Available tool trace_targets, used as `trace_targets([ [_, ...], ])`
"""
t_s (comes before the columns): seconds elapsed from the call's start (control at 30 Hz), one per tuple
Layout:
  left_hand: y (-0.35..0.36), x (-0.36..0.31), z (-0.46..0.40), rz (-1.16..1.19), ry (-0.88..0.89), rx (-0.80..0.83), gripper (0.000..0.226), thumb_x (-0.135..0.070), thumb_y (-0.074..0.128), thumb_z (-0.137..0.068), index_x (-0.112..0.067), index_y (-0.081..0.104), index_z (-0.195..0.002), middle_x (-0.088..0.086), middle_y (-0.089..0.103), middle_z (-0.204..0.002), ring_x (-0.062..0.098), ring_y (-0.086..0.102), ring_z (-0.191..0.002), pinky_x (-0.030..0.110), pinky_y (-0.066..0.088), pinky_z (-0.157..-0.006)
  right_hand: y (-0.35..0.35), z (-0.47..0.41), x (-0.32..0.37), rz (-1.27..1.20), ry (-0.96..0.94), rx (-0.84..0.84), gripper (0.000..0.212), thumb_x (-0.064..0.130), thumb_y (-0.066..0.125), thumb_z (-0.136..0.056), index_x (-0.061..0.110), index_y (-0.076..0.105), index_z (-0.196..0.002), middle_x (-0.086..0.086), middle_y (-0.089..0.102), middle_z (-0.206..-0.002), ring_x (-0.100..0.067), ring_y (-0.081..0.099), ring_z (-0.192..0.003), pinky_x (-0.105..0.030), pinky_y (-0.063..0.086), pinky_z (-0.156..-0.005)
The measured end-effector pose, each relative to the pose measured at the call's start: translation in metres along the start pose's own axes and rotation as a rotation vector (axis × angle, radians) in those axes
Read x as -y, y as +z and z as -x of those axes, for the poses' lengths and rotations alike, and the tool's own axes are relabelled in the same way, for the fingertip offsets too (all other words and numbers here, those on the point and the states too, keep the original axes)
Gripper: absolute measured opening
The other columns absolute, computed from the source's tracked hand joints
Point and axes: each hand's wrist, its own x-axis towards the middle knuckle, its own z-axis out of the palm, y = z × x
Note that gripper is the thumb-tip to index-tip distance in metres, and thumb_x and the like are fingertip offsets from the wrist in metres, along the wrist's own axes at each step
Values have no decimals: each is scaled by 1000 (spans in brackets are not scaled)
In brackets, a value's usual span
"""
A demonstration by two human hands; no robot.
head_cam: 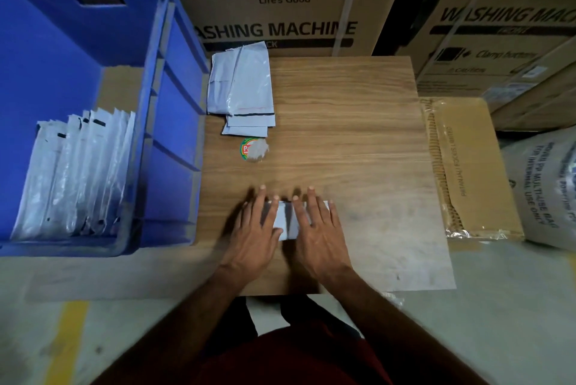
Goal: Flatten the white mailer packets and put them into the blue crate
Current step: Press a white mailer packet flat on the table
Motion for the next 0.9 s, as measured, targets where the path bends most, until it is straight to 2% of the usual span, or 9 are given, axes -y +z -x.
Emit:
trace_targets([
  [0.1,21,6,13,-20,103,43,64,-39,38,-99,-9,36,-156,14,20,-167,33,30,-151,43,23,-120,21,12,12,-62,-24,36,71,33,46,-91,16,31,-159,-19,19,-166,-33,19,-155,-50,16,-125],
  [0.17,31,10,17,-19,108,75,64,-38,36,-101,-9,32,-158,12,17,-168,31,21,-154,44,24,-121,31,15,12,-70,-17,41,73,30,52,-90,17,31,-159,-17,19,-167,-33,17,-155,-50,15,-124],
  [0.27,37,12,15,-14,101,100,65,-35,37,-101,-7,27,-159,14,15,-168,30,13,-156,46,25,-123,42,12,6,-97,-7,41,77,27,50,-87,18,27,-161,-14,15,-169,-29,9,-157,-47,8,-125],
  [0.4,38,11,15,8,80,111,64,-30,39,-100,-5,27,-158,16,18,-167,31,16,-155,48,29,-122,43,11,6,-140,-12,63,81,28,43,-86,17,21,-162,-12,8,-170,-25,2,-158,-43,1,-126],
  [0.57,29,-6,14,-27,14,91,66,-33,33,-98,0,32,-155,21,25,-164,35,25,-152,50,26,-120,36,16,-6,-180,9,0,74,30,41,-91,7,25,-160,-17,13,-168,-29,8,-157,-51,13,-126],
  [0.67,30,-16,15,-47,98,84,68,-31,35,-96,-1,29,-157,20,22,-165,35,21,-154,53,27,-120,35,22,-19,-161,26,12,72,33,37,-96,16,16,-163,-13,5,-170,-26,-2,-158,-48,7,-126],
  [0.73,32,-19,17,-60,91,85,69,-31,35,-95,-2,29,-157,19,22,-165,35,22,-153,53,26,-120,36,22,-24,-164,-3,45,71,33,34,-98,19,10,-164,-10,-2,-171,-24,-8,-157,-48,6,-127],
  [0.83,32,-29,13,-32,45,84,70,-33,37,-94,-1,31,-156,22,23,-164,37,24,-152,52,25,-120,32,21,-26,-198,-13,62,72,30,35,-98,18,6,-164,-9,-6,-171,-22,-12,-157,-48,5,-127],
  [0.9,35,-30,10,-41,122,101,72,-32,41,-94,-2,27,-158,24,17,-165,38,18,-154,54,26,-121,30,25,-31,-228,7,38,76,30,36,-95,15,7,-163,-10,-5,-170,-22,-10,-157,-47,2,-127],
])
